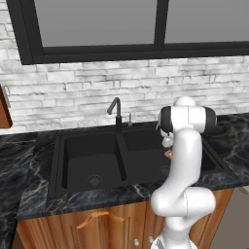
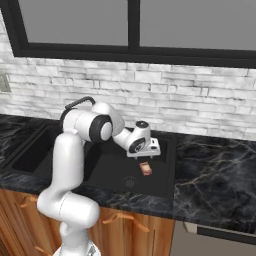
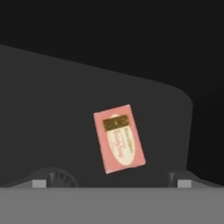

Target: Pick up the bar soap and dish brush from the sink, and place them back in the cabinet, and close the cabinet doors.

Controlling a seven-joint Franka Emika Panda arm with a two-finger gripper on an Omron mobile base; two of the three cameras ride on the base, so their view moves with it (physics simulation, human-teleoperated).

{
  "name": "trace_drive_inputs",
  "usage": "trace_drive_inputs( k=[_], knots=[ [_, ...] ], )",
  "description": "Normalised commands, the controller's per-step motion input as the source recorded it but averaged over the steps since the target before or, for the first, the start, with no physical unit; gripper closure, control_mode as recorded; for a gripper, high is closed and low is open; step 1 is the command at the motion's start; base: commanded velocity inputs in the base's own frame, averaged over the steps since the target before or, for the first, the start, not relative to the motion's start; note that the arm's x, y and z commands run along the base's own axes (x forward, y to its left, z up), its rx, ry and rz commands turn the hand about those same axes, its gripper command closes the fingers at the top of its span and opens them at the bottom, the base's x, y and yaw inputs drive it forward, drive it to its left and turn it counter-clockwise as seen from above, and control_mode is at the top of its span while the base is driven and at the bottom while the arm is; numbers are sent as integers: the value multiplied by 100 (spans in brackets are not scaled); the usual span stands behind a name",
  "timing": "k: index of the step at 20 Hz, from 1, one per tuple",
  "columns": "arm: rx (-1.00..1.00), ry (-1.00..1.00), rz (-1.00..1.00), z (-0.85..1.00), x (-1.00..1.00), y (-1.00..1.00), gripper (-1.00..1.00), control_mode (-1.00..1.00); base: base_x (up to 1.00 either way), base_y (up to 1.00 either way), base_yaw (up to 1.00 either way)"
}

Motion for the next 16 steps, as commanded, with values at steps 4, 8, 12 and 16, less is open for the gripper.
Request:
trace_drive_inputs(
  k=[4,8,12,16],
  knots=[
    [0,0,0,-24,5,-4,-100,-100,0,0,0],
    [0,0,0,-22,3,-2,-100,-100,0,0,0],
    [0,0,0,-22,1,-2,-100,-100,0,0,0],
    [0,0,0,-20,3,-3,-100,-100,0,0,0]
  ],
)
